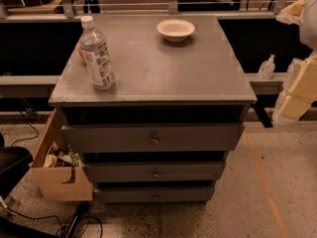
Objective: Move paper bowl near blue plastic bottle
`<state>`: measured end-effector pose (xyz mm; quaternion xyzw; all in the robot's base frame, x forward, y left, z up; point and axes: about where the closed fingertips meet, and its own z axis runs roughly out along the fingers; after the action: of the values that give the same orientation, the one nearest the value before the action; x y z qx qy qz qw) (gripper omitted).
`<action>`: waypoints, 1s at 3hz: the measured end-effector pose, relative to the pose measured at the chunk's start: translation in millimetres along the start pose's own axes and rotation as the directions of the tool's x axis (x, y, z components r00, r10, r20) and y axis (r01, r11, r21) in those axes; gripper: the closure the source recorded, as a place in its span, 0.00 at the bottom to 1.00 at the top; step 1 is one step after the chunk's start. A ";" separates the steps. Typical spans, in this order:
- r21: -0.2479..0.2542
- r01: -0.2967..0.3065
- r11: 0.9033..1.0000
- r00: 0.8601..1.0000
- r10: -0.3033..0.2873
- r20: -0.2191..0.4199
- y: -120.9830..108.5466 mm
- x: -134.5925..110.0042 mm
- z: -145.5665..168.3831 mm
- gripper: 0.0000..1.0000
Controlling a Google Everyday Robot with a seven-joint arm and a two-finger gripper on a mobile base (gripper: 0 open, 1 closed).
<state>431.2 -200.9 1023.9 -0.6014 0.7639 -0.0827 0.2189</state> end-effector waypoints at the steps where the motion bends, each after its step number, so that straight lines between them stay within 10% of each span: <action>1: 0.000 0.000 1.000 1.000 0.000 0.000 0.0 0.0 -0.1 0.00; 3: 0.186 0.012 0.983 0.999 -0.004 -0.040 -39.9 8.0 22.7 0.00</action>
Offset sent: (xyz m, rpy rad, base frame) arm 0.0570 -0.0069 -0.0079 -0.0632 -0.1598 -0.1002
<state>474.7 -215.9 1017.4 -0.5796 0.7546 -0.1665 0.2585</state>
